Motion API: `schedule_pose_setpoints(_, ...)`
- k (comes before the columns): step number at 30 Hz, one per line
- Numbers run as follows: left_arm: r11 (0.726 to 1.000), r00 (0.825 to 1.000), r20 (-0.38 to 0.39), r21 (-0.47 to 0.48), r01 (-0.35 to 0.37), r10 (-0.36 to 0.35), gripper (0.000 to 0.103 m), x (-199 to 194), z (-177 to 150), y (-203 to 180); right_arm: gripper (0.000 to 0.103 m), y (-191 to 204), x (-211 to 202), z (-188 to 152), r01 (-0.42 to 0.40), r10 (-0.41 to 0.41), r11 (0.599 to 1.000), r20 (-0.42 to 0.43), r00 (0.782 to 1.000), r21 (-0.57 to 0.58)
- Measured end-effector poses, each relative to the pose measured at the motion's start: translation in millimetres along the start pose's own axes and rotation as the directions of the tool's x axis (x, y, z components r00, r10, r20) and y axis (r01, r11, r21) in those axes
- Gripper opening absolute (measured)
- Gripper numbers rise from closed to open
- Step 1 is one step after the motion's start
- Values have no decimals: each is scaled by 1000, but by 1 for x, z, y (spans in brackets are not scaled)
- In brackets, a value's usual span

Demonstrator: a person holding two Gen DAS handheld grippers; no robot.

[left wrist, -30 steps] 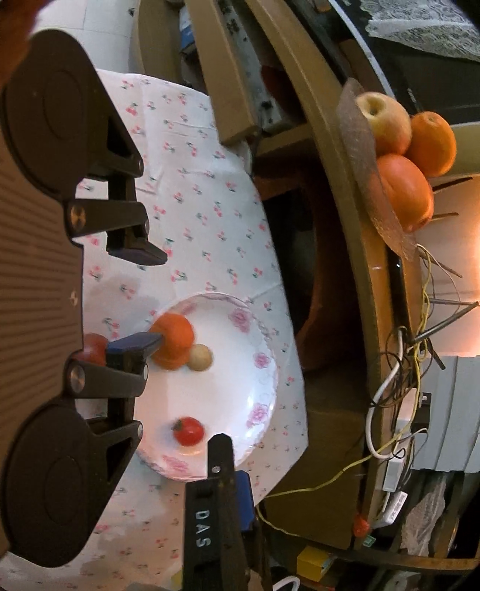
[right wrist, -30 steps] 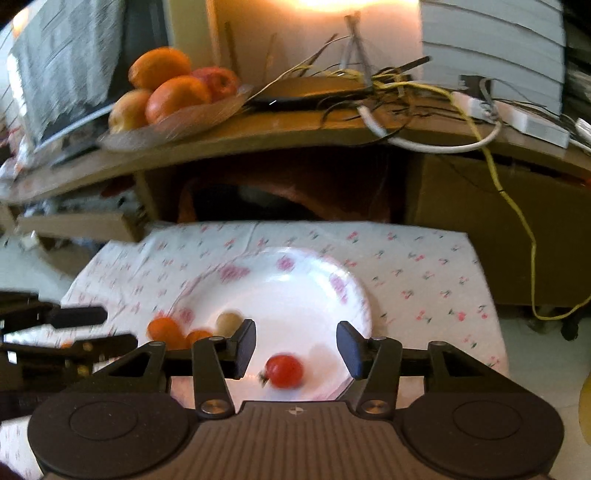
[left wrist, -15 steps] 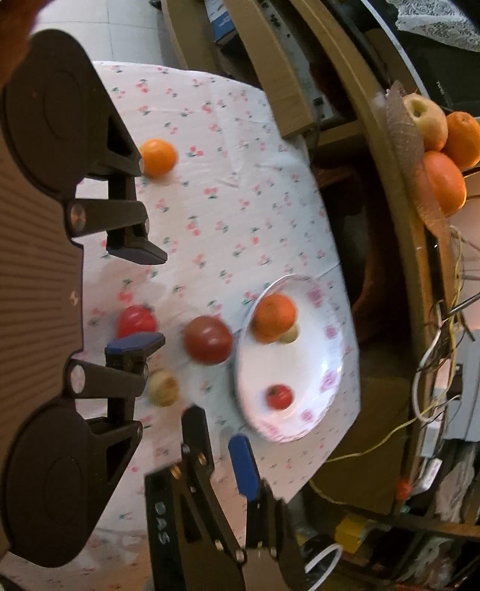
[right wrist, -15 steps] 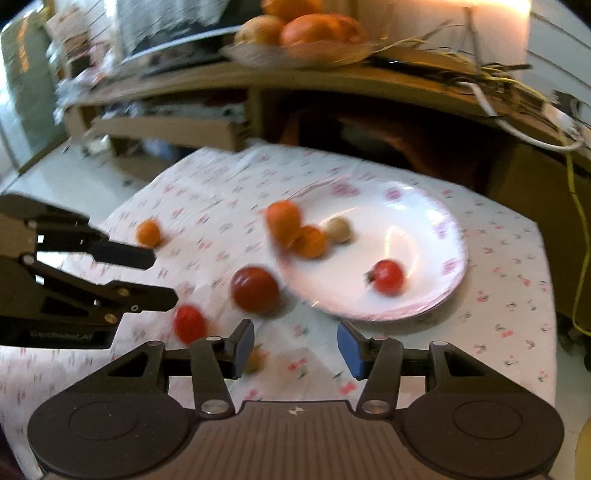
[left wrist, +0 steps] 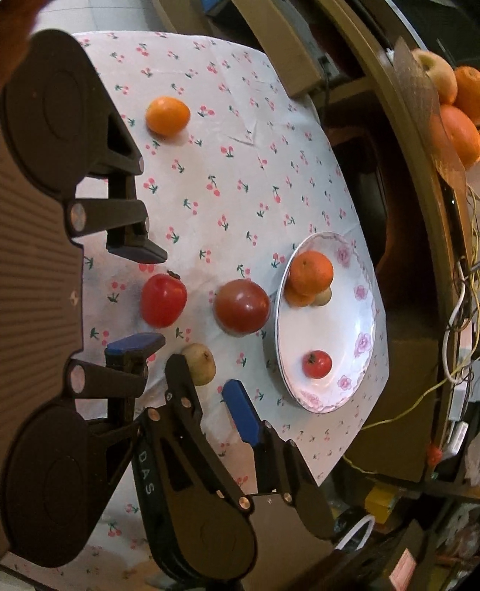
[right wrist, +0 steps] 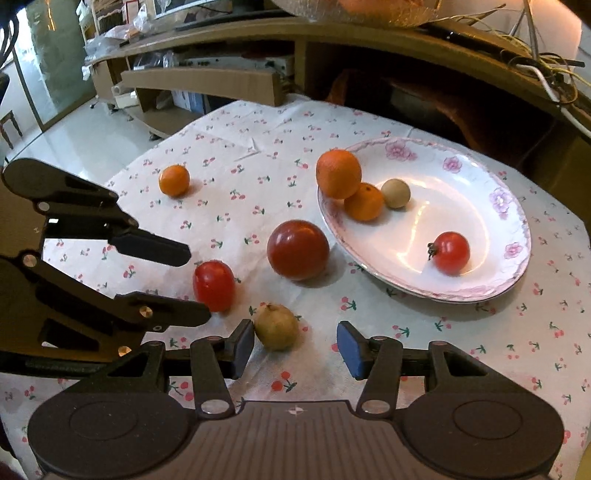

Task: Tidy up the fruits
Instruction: 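Move left tool to a red tomato while right tool approaches a pale green pear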

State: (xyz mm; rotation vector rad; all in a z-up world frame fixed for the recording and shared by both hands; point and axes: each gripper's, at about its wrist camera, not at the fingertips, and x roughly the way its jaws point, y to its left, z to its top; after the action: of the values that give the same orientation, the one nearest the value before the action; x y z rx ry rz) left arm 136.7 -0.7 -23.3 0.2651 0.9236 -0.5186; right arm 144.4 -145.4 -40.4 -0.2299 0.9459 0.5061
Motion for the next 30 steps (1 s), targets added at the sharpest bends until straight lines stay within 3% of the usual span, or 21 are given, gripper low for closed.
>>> schedule_pose_setpoints(18,999,1000,7,48,23,-23,46,15,-1,0,45,-4,1,1,-7,7,1000,16,1000,9)
schedule_pose_setpoints(26,998,1000,15,53,15,-16,41,13,-3,-4,25,-2,1,1,-38,37,999,9,999,11)
schedule_pose_setpoints(30,998,1000,15,59,9,-10,41,12,-3,-6,25,1,1,0,-28,28,1000,11,1000,-1)
